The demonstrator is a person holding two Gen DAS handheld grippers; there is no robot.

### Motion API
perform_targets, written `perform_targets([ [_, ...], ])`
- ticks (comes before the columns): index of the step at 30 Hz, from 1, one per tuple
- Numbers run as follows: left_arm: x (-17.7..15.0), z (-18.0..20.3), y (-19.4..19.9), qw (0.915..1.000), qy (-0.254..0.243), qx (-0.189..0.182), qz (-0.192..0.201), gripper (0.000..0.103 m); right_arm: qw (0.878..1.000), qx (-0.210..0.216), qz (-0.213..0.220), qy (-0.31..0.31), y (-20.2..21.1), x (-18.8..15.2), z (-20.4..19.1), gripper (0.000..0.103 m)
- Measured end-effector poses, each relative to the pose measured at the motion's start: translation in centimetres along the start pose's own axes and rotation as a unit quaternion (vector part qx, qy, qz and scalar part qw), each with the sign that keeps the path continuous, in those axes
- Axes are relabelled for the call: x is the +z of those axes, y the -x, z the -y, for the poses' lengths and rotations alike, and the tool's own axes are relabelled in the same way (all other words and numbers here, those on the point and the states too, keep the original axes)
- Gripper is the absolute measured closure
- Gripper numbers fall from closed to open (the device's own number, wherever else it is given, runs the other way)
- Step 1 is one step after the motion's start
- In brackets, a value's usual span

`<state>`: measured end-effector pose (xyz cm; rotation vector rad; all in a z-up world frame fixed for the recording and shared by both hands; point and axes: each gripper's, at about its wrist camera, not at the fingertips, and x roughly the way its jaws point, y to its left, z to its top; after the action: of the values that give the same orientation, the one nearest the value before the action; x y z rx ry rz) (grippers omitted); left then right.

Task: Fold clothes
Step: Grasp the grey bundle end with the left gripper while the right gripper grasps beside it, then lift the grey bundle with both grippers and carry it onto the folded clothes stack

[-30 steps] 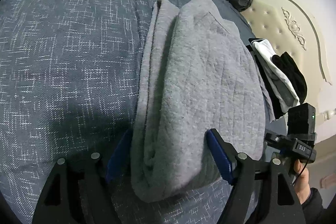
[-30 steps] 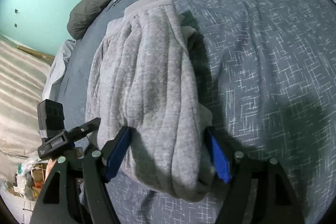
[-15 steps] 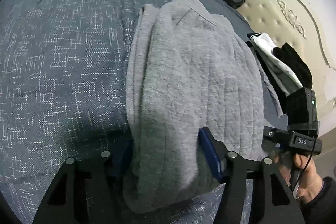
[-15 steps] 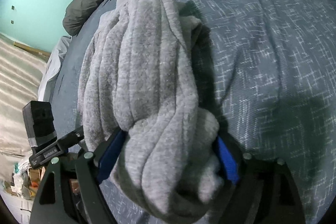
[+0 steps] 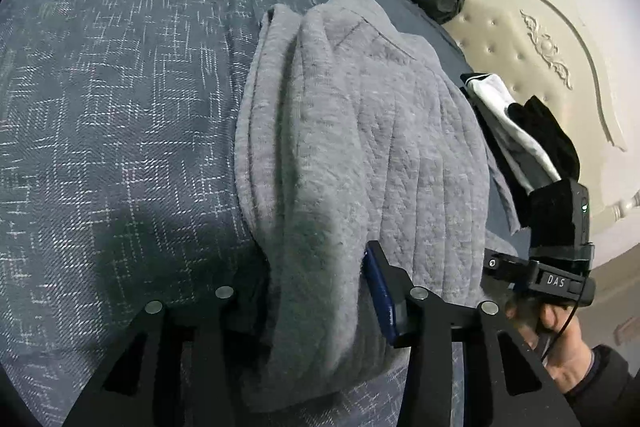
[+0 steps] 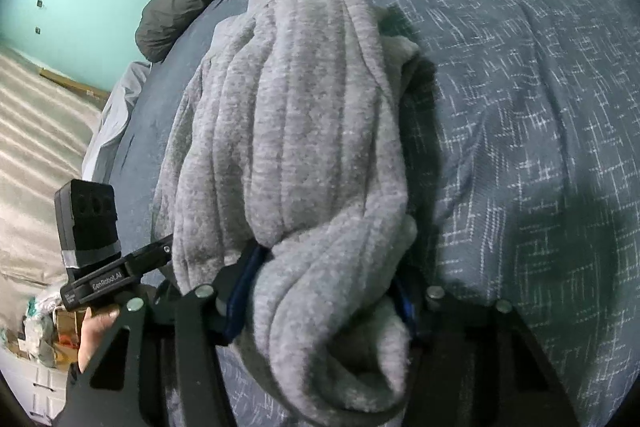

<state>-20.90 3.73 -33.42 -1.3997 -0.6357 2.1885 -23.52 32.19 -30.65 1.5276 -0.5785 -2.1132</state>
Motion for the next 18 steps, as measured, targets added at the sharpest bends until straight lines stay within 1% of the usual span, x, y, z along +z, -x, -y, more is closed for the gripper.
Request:
perform_targets([
  [4, -0.1, 0.1, -0.3, 1.0, -0.003, -0.004, 0.001, 0.056, 1.0, -0.001, 0.001, 0.003, -0.1, 0.1, 0.2, 0.041],
  [6, -0.1, 0.4, -0.3, 1.0, -0.008, -0.002, 0.005, 0.058, 1.0, -0.002, 0.002, 0.01, -0.1, 0.2, 0.0, 0.042],
  [8, -0.1, 0.9, -0.1, 0.9998, -0.015, 0.003, 0.012, 0.064, 1.0, 0.0, 0.006, 0.017, -0.4, 0.4, -0.7, 0.05],
  [9, -0.1, 1.1, -0.1, 0.9997, -0.018, 0.006, 0.015, 0.067, 1.0, -0.002, 0.009, 0.023, -0.7, 0.6, -1.5, 0.052],
  [11, -0.1, 1.7, 0.1, 0.9994, -0.025, 0.011, 0.021, 0.07, 0.999, -0.01, 0.015, 0.036, -0.4, 0.5, -2.2, 0.059],
  [13, -0.1, 2.2, 0.3, 0.999, -0.032, 0.016, 0.028, 0.071, 0.999, -0.01, 0.02, 0.035, 0.0, 0.4, -2.4, 0.062],
  [18, 0.2, 3.7, 1.9, 0.9977, -0.041, 0.017, 0.051, 0.073, 0.999, 0.012, 0.027, 0.026, 1.8, 0.6, -2.6, 0.068],
])
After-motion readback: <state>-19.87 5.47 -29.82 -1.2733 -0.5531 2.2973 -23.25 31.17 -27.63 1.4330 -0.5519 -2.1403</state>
